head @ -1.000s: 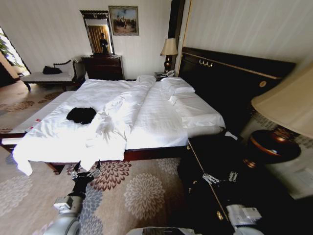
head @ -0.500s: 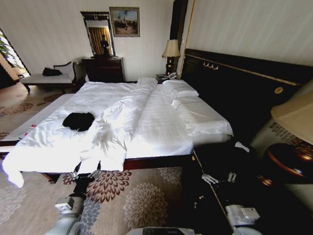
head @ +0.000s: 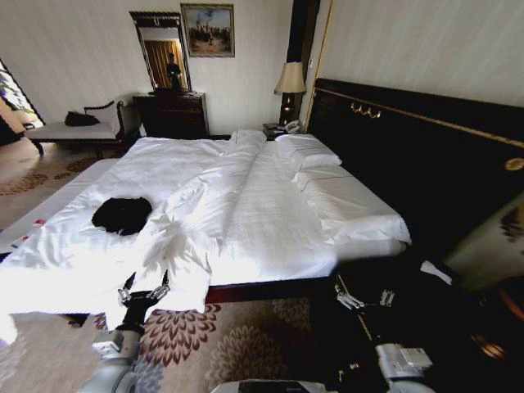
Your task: Fold the clothes on the bed.
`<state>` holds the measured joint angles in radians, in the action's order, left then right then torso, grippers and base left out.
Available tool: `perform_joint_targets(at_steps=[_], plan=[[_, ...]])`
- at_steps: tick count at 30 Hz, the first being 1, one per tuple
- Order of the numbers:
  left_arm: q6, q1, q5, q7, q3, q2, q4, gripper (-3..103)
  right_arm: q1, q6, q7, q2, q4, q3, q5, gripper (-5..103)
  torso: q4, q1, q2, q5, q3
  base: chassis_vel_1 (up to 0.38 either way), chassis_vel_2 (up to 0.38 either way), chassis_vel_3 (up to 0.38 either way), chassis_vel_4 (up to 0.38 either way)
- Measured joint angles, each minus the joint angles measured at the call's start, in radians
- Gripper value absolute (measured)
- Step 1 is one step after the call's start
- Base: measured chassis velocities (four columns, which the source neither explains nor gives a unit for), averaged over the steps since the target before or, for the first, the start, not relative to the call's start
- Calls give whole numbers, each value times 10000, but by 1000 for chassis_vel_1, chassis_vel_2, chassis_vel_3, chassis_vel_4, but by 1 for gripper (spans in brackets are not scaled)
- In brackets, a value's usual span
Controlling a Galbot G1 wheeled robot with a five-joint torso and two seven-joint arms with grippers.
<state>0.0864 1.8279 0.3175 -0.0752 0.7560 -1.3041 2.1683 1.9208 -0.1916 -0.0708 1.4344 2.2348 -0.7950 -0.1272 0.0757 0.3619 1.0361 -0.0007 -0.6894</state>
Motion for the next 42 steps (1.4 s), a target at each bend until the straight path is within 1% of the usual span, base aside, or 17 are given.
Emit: perform_joint_targets(at_steps=[7, 10, 16, 18, 21, 22, 25, 34, 42], plan=[[-27, 42, -2, 12, 6, 39, 99, 100, -15, 23, 17, -8, -17, 6, 9, 100, -4, -4, 1, 2, 1, -173, 189, 167, -164], [-55, 80, -97, 79, 17, 160, 446, 100, -34, 43, 26, -4, -27, 33, 27, 100, -1, -3, 1, 1, 1, -181, 179, 171, -178], [-40, 54, -207, 238, 21, 313, 759, 100, -32, 54, 31, 12, -27, 89, 54, 100, -1, -2, 0, 3, 0, -204, 191, 184, -190], [31, 40, -205, 317, 17, 340, 779, 100, -32, 57, 34, 23, -25, 93, 64, 100, -1, -2, 0, 2, 0, -191, 175, 166, -188], [324, 117, -151, 569, 33, 349, 741, 100, -33, 57, 38, 27, -18, 93, 47, 100, -1, -1, 0, 0, 0, -142, 161, 146, -172], [324, 117, -151, 569, 33, 349, 741, 100, -33, 57, 38, 27, -18, 93, 47, 100, -1, -1, 0, 0, 0, -99, 149, 141, -166], [657, 262, 2, 876, 94, 353, 723, 100, -44, 58, 43, 25, -21, 90, 8, 100, -2, 1, -1, 3, -1, -78, 132, 72, -118], [753, 266, 186, 954, 141, 350, 697, 100, -91, 80, 59, 58, -51, 163, 37, 100, -1, -6, 2, 3, 2, 48, 86, -52, -109], [758, 262, 190, 954, 141, 325, 659, 100, -87, 81, 63, 55, -76, 140, 41, 100, -1, -4, 1, 3, 1, 167, 222, -154, -239]])
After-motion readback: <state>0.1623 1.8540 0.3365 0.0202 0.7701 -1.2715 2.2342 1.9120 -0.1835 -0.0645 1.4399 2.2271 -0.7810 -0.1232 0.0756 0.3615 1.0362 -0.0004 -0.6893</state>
